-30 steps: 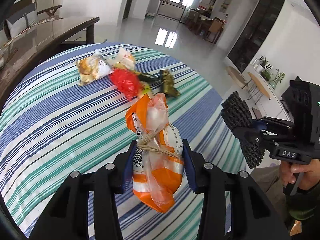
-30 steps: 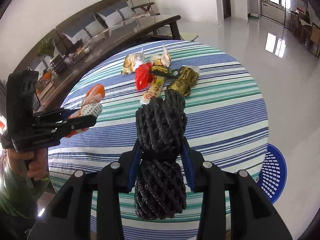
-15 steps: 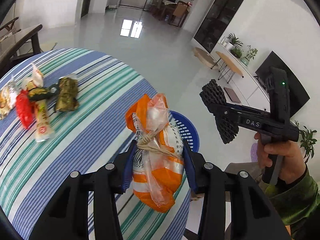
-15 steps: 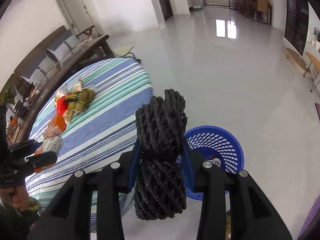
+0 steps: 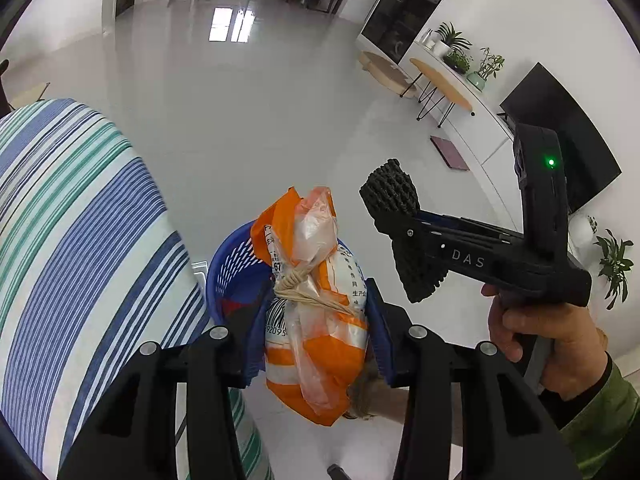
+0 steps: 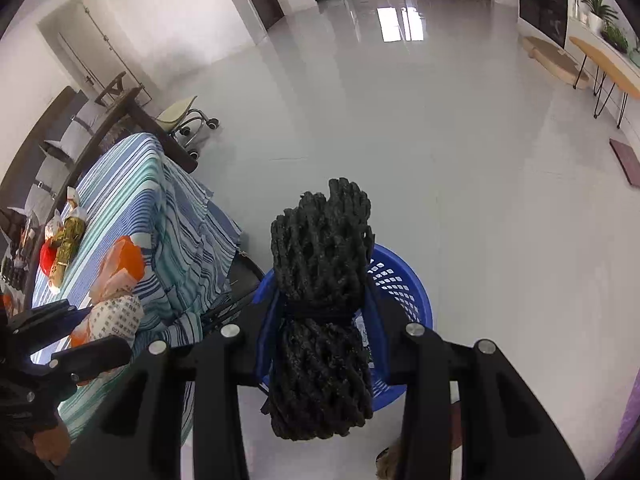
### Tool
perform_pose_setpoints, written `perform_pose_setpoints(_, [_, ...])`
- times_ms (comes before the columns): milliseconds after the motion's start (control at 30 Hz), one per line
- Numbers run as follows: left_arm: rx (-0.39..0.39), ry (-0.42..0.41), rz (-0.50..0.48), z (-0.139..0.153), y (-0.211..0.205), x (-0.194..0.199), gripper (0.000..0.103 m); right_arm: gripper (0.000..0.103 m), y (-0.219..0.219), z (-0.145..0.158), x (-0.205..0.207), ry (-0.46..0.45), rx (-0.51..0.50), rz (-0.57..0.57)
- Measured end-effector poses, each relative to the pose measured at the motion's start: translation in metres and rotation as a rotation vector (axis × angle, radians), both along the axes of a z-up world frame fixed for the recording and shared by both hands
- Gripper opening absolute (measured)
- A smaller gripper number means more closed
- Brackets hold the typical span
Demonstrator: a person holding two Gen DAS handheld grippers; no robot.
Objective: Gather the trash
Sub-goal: 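Carry both items over the blue wastebasket and open both tools to drop them, then move both open tools back over the table toward the remaining snacks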
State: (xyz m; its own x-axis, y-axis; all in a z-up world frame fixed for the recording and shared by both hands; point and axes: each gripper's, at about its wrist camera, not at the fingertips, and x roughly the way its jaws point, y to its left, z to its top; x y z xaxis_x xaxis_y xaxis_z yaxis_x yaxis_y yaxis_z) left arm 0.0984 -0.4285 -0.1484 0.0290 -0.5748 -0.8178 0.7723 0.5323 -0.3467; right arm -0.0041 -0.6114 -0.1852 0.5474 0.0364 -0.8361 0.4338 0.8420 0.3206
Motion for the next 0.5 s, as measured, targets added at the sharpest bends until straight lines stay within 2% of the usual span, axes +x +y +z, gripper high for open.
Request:
perform_pose_setpoints(100, [0.017, 0.001, -0.008, -0.013, -0.021, 0.004, 0.045, 0.04, -0.012, -0.011, 0.001, -0.01, 0.058, -0.029])
perform_pose_setpoints(167, [0.027, -0.008, -0.017, -0.02, -0.033, 0.004, 0.045, 0.045, -0.019, -0.018, 0.002, -0.02, 0.095, -0.05])
perform_pose_setpoints(200, [0.028, -0.014, -0.02, -0.023, -0.038, 0.004, 0.05, 0.049, -0.022, -0.02, 0.003, -0.024, 0.107, -0.058])
perform_pose_setpoints(233, [0.027, -0.015, -0.021, -0.024, -0.041, 0.003, 0.063, 0.059, -0.024, -0.022, 0.002, -0.028, 0.12, -0.067])
perform_pose_setpoints(267, [0.024, -0.019, -0.016, -0.025, -0.043, 0.003, 0.07, 0.065, -0.027, -0.023, 0.0, -0.034, 0.133, -0.079])
perform_pose_setpoints(300, [0.022, -0.028, -0.007, -0.024, -0.044, 0.002, 0.079, 0.065, -0.029, -0.022, -0.002, -0.041, 0.143, -0.089])
perform_pose_setpoints(400, [-0.007, -0.044, 0.018, -0.016, -0.037, 0.003, 0.087, 0.07, -0.033, -0.016, -0.009, -0.059, 0.122, -0.103])
perform_pose_setpoints(500, [-0.035, -0.097, 0.065, 0.002, -0.014, 0.001, 0.094, 0.08, -0.026, -0.003, -0.017, -0.073, 0.038, -0.102])
